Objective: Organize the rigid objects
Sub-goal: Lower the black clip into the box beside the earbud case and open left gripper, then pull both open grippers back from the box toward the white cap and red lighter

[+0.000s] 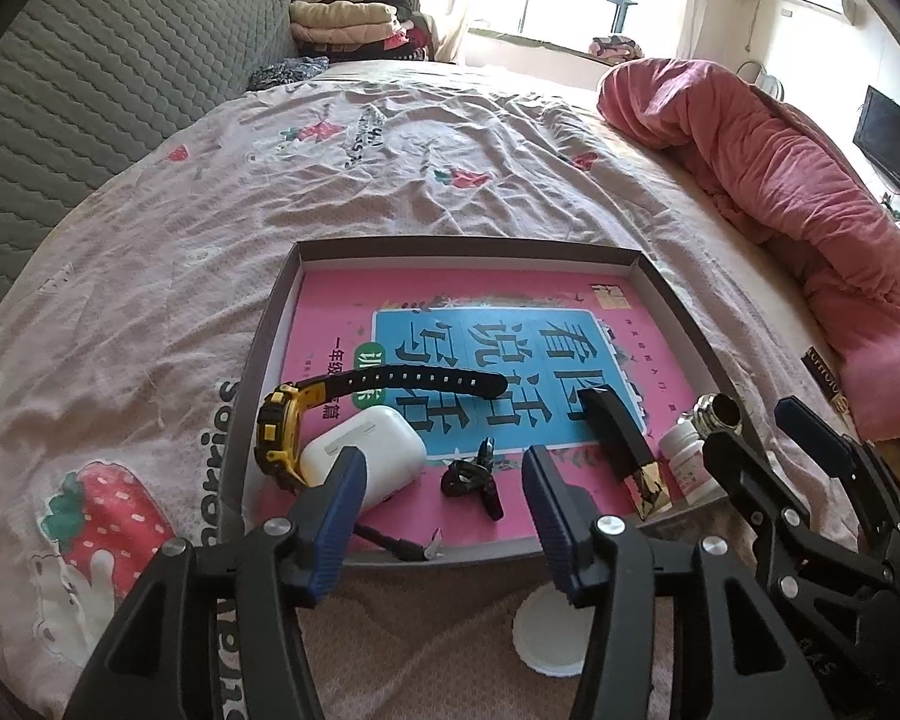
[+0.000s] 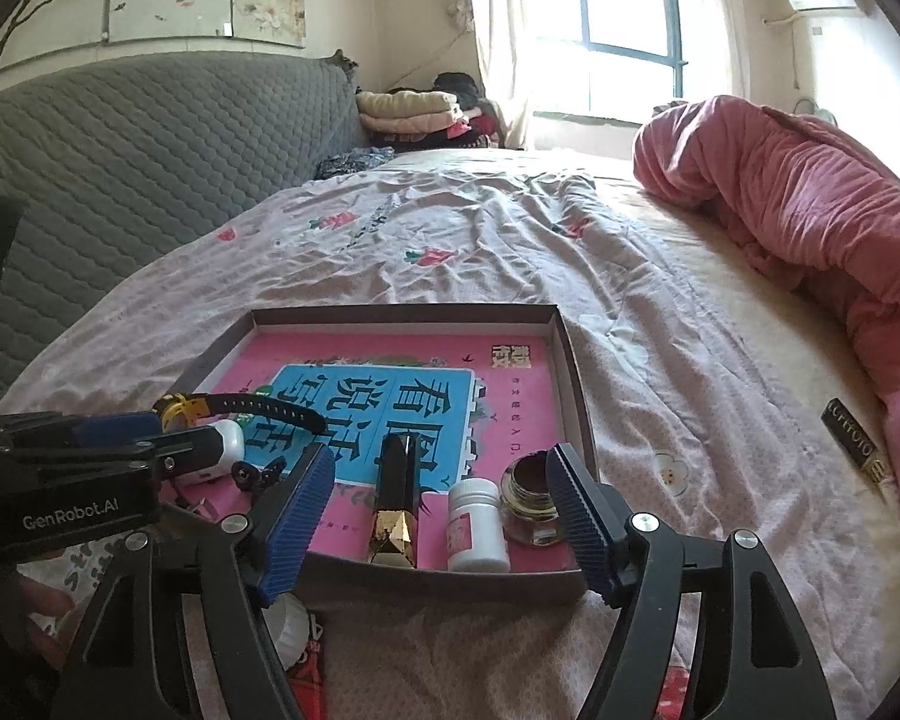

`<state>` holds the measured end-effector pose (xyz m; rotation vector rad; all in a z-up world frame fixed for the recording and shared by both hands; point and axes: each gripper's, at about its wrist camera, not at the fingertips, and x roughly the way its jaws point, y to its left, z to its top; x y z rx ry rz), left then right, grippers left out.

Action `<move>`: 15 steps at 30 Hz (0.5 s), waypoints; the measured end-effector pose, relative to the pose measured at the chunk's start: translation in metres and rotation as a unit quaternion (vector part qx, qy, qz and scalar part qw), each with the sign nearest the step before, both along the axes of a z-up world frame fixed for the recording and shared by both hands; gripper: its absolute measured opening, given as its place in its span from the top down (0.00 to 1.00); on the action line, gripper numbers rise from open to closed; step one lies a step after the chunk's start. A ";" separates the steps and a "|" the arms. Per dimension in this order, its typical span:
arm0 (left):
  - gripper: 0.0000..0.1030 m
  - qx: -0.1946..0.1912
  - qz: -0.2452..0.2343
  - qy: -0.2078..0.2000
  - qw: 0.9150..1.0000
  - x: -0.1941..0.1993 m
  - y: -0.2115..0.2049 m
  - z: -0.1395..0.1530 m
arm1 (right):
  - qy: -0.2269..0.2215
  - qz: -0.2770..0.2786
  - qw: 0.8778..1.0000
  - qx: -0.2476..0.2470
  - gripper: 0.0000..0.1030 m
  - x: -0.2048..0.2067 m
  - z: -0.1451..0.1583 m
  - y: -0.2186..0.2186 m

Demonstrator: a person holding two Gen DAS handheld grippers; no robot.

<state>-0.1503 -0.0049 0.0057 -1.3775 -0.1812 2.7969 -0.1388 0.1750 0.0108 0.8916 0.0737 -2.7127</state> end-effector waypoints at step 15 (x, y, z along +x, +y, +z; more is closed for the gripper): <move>0.48 0.007 -0.009 0.006 1.000 0.026 0.000 0.017 | 0.003 0.001 1.000 0.016 0.26 0.030 0.007 0.002</move>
